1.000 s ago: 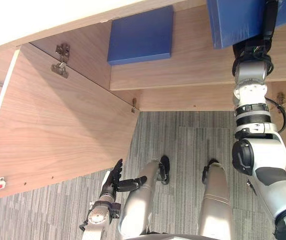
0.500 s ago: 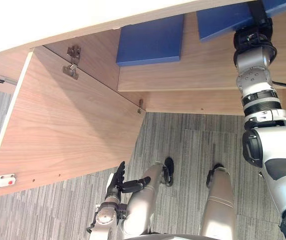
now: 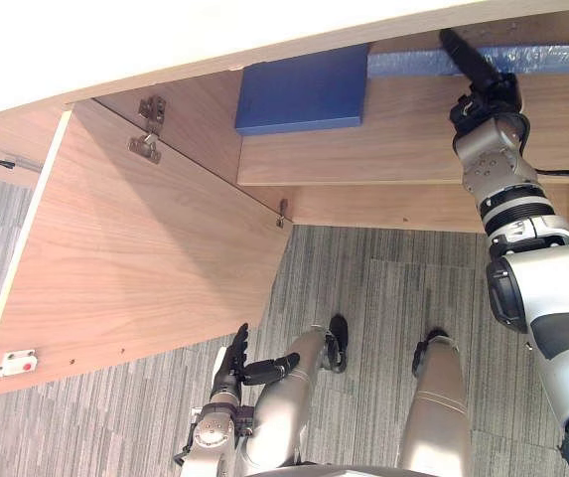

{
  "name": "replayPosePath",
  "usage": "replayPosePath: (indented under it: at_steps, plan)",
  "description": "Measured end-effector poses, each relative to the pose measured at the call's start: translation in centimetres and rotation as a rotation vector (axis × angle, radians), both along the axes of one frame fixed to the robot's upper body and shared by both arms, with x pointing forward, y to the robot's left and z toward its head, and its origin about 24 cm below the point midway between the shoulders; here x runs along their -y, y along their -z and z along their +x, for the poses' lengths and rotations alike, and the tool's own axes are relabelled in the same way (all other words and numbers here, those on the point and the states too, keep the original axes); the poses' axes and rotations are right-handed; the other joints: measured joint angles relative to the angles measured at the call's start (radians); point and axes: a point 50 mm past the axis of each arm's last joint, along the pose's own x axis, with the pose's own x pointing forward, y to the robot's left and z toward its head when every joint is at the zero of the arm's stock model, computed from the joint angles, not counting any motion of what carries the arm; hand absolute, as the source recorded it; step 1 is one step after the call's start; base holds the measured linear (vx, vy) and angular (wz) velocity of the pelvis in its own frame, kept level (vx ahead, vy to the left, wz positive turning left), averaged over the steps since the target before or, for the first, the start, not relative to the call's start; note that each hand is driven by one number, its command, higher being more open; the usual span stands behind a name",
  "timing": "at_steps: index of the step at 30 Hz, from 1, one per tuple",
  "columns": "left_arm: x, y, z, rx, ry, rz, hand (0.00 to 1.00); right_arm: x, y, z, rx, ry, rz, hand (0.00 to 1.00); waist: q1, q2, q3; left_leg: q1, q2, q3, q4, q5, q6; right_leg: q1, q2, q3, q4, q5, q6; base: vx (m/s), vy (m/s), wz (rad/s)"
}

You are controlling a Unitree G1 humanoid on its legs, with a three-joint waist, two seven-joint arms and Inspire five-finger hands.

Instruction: Walk over to the cabinet, pick up the folder, carry it to the office cabinet, place the folder inside the office cabinet, then close the office cabinet door

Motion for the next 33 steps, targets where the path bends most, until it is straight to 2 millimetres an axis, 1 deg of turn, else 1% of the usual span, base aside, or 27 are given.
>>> replayPosePath:
  at_steps: [1,3,5,6,7,8,9,10,12,13,14,16,19,20,22,24,25,26,27,28,29,30,31,32,33]
  plan:
    - [0.0,0.0,0.0,-0.001,-0.003,0.003,1.0,0.3,0.6,0.0,-0.036,0.011,-0.06,1.0,-0.002,0.0,0.0,0.001,0.0,0.004,-0.002,0.0,0.0,0.0,0.0,0.003,-0.002,0.0,0.001,0.03,0.004,-0.03]
    - [0.0,0.0,0.0,-0.002,-0.006,0.006,1.0,0.7,0.9,-0.1,-0.062,0.018,-0.128,1.0,-0.004,-0.001,0.0,0.002,0.001,0.008,-0.002,0.0,0.0,0.0,0.0,0.005,-0.003,0.001,0.002,0.03,0.006,-0.03]
    - [-0.1,0.1,-0.1,-0.005,-0.009,0.008,1.0,1.5,1.7,-0.3,-0.122,0.021,-0.269,1.0,-0.008,-0.002,-0.001,0.003,0.002,0.012,-0.002,0.0,0.0,0.001,0.0,0.007,-0.006,0.002,0.004,0.03,0.009,-0.03]
    - [-0.1,0.1,-0.1,-0.007,-0.01,0.01,1.0,2.1,2.2,-0.4,-0.163,0.023,-0.382,1.0,-0.01,-0.004,-0.002,0.004,0.003,0.014,-0.002,0.0,0.0,0.002,0.001,0.008,-0.009,0.003,0.006,0.0,0.0,0.0]
    - [-0.1,0.1,-0.1,-0.008,-0.009,0.012,1.0,2.5,2.5,-0.5,-0.187,0.021,-0.444,1.0,-0.01,-0.006,-0.004,0.004,0.003,0.015,-0.003,0.0,0.0,0.002,0.001,0.009,-0.01,0.004,0.006,0.0,0.0,0.0]
    - [-0.2,0.2,-0.1,-0.009,-0.005,0.019,1.0,3.1,3.2,-0.7,-0.248,0.008,-0.595,1.0,-0.012,-0.009,-0.005,0.007,0.004,0.016,-0.004,0.0,0.0,0.006,0.002,0.009,-0.014,0.005,0.008,0.02,0.004,-0.04]
    - [-0.4,0.2,-0.2,-0.011,-0.004,0.027,1.0,3.6,3.6,-0.9,-0.284,-0.007,-0.705,1.0,-0.014,-0.018,-0.01,0.01,0.005,0.019,-0.009,0.0,0.0,0.007,0.002,0.011,-0.017,0.007,0.01,0.02,0.004,-0.05]
    - [-0.6,0.2,-0.2,-0.013,-0.001,0.035,1.0,3.6,3.9,-0.9,-0.303,-0.024,-0.759,1.0,-0.015,-0.022,-0.012,0.014,0.005,0.02,-0.012,0.0,0.0,0.009,0.003,0.012,-0.02,0.007,0.01,0.03,0.0,-0.07]
    - [-0.9,0.3,-0.3,-0.017,0.022,0.063,1.0,3.6,5.4,-1.0,-0.389,-0.092,-0.952,1.0,-0.018,-0.04,-0.02,0.038,0.013,0.022,-0.023,0.0,0.0,0.038,0.012,0.011,-0.042,0.014,0.012,0.03,-0.003,-0.1]
    - [-1.1,0.3,-0.3,-0.018,0.031,0.074,1.0,3.6,6.0,-1.1,-0.411,-0.109,-0.982,1.0,-0.017,-0.048,-0.026,0.042,0.015,0.024,-0.028,-0.001,0.0,0.04,0.013,0.011,-0.047,0.015,0.011,0.03,-0.003,-0.11]
    - [-1.5,0.3,-0.4,-0.022,0.045,0.093,1.0,3.5,6.8,-1.1,-0.44,-0.152,-1.028,1.0,-0.016,-0.064,-0.037,0.049,0.017,0.025,-0.036,0.0,0.0,0.045,0.015,0.011,-0.056,0.017,0.011,0.03,-0.003,-0.06]
    - [-1.8,0.4,-0.4,-0.029,0.061,0.101,1.0,3.6,7.6,-1.3,-0.475,-0.195,-1.065,1.0,-0.017,-0.076,-0.042,0.06,0.02,0.026,-0.041,0.0,0.0,0.061,0.017,0.009,-0.069,0.02,0.012,0.04,0.005,-0.04]
    - [-2.1,0.5,-0.5,-0.036,0.086,0.112,1.0,3.7,8.8,-1.5,-0.506,-0.241,-1.074,1.0,-0.017,-0.091,-0.052,0.08,0.02,0.036,-0.062,0.0,0.001,0.079,0.017,0.014,-0.097,0.03,0.017,0.04,0.03,-0.08]
    - [-2.2,0.5,-0.6,-0.038,0.089,0.113,1.0,3.7,8.9,-1.5,-0.507,-0.248,-1.074,1.0,-0.017,-0.093,-0.052,0.083,0.02,0.037,-0.065,0.0,0.001,0.082,0.017,0.014,-0.102,0.031,0.018,0.05,0.029,-0.06]
    - [-2.2,0.6,-0.6,-0.047,0.1,0.107,1.0,4.0,9.7,-1.8,-0.53,-0.273,-1.078,1.0,-0.018,-0.094,-0.053,0.107,0.02,0.041,-0.08,0.0,0.001,0.111,0.017,0.013,-0.125,0.035,0.022,0.07,0.027,-0.05]
    - [-2.2,0.7,-0.7,-0.056,0.108,0.11,1.0,3.9,10.3,-2.0,-0.552,-0.302,-1.133,1.0,-0.017,-0.098,-0.056,0.126,0.021,0.043,-0.096,0.001,0.002,0.129,0.018,0.012,-0.144,0.04,0.023,0.07,0.019,-0.05]
    - [-2.3,0.7,-0.8,-0.063,0.115,0.118,1.0,3.6,10.9,-2.1,-0.57,-0.327,-1.198,1.0,-0.018,-0.104,-0.058,0.141,0.022,0.043,-0.108,0.001,0.003,0.145,0.019,0.009,-0.158,0.042,0.023,0.07,0.012,-0.06]
    - [-2.4,0.9,-0.9,-0.072,0.126,0.121,1.0,3.0,11.7,-2.2,-0.602,-0.361,-1.339,1.0,-0.018,-0.107,-0.062,0.158,0.025,0.044,-0.123,0.002,0.004,0.164,0.023,0.006,-0.179,0.046,0.023,0.1,0.007,-0.07]
    - [-2.5,0.9,-0.9,-0.077,0.129,0.121,1.0,2.6,12.2,-2.2,-0.614,-0.38,-1.403,1.0,-0.019,-0.11,-0.063,0.169,0.028,0.044,-0.133,0.003,0.004,0.177,0.025,0.003,-0.191,0.049,0.022,0.1,-0.003,-0.1]
    - [-2.7,1.1,-1.1,-0.09,0.135,0.126,1.0,1.6,14.1,-2.7,-0.647,-0.439,-1.544,1.0,-0.021,-0.119,-0.068,0.205,0.035,0.043,-0.16,0.006,0.003,0.214,0.032,-0.006,-0.226,0.057,0.02,0.11,-0.006,-0.07]
    - [-3.0,1.1,-1.2,-0.096,0.139,0.134,1.0,1.1,14.9,-2.8,-0.655,-0.464,-1.584,1.0,-0.021,-0.127,-0.073,0.219,0.036,0.042,-0.176,0.01,-0.001,0.229,0.033,-0.009,-0.241,0.06,0.019,0.12,-0.021,-0.05]
    - [-3.4,1.2,-1.5,-0.11,0.152,0.157,1.0,0.2,17.0,-3.4,-0.679,-0.535,-1.64,1.0,-0.021,-0.146,-0.087,0.248,0.038,0.041,-0.214,0.023,-0.005,0.259,0.036,-0.017,-0.278,0.07,0.016,0.1,-0.026,0.0]
    - [-3.6,1.3,-1.7,-0.119,0.16,0.166,1.0,-0.3,18.1,-3.8,-0.697,-0.58,-1.651,1.0,-0.022,-0.155,-0.095,0.262,0.04,0.04,-0.235,0.032,-0.008,0.275,0.039,-0.023,-0.301,0.077,0.014,0.13,-0.041,0.05]
    - [-3.9,1.4,-1.9,-0.129,0.177,0.179,1.0,-1.0,20.2,-4.7,-0.721,-0.637,-1.665,1.0,-0.023,-0.169,-0.106,0.288,0.045,0.036,-0.277,0.05,-0.019,0.308,0.045,-0.04,-0.35,0.097,0.009,0.16,-0.055,0.08]
    - [-4.1,1.4,-2.0,-0.135,0.189,0.183,1.0,-1.2,21.1,-5.1,-0.73,-0.651,-1.676,1.0,-0.024,-0.175,-0.11,0.314,0.05,0.033,-0.319,0.069,-0.022,0.344,0.05,-0.056,-0.399,0.118,0.005,0.13,-0.046,0.09]
